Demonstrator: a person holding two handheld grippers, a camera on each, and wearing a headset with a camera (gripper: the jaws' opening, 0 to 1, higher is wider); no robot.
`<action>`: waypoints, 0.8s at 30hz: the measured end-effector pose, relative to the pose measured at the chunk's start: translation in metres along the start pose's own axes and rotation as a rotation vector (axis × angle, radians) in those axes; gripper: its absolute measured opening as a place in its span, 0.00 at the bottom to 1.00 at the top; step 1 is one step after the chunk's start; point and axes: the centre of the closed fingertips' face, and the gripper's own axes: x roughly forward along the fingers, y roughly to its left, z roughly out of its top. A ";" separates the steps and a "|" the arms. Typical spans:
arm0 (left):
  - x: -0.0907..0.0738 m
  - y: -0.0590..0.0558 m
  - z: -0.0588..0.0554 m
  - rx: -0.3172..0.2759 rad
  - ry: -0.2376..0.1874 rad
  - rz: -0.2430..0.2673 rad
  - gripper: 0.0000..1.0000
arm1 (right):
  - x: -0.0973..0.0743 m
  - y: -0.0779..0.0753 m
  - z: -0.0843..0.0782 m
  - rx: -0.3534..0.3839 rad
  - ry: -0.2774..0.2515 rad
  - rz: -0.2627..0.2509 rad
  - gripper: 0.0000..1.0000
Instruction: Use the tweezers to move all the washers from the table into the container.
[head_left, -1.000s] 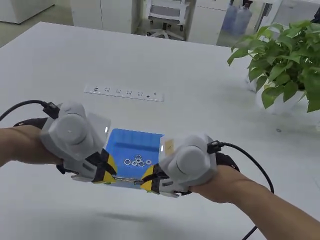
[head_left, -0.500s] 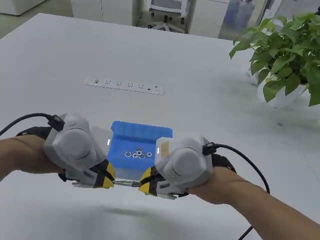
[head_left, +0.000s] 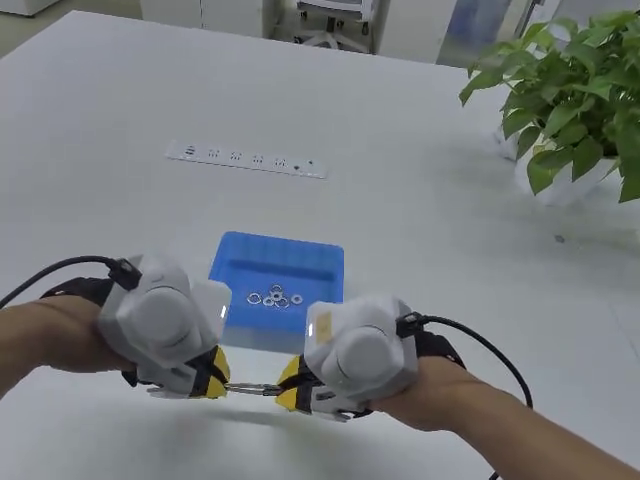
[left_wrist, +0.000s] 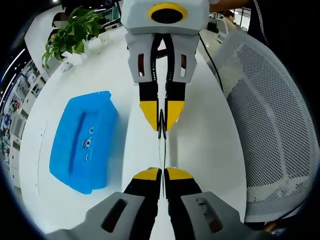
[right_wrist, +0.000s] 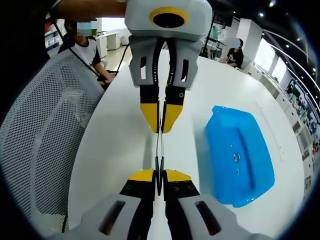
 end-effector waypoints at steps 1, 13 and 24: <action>0.002 -0.001 -0.001 -0.003 0.001 -0.003 0.07 | 0.002 0.000 -0.001 0.001 -0.001 0.000 0.07; 0.015 -0.010 -0.008 -0.016 0.008 -0.034 0.07 | 0.011 0.010 -0.011 0.006 0.028 0.026 0.09; 0.019 -0.011 -0.012 -0.021 0.016 -0.036 0.07 | 0.012 0.012 -0.014 0.005 0.035 0.029 0.11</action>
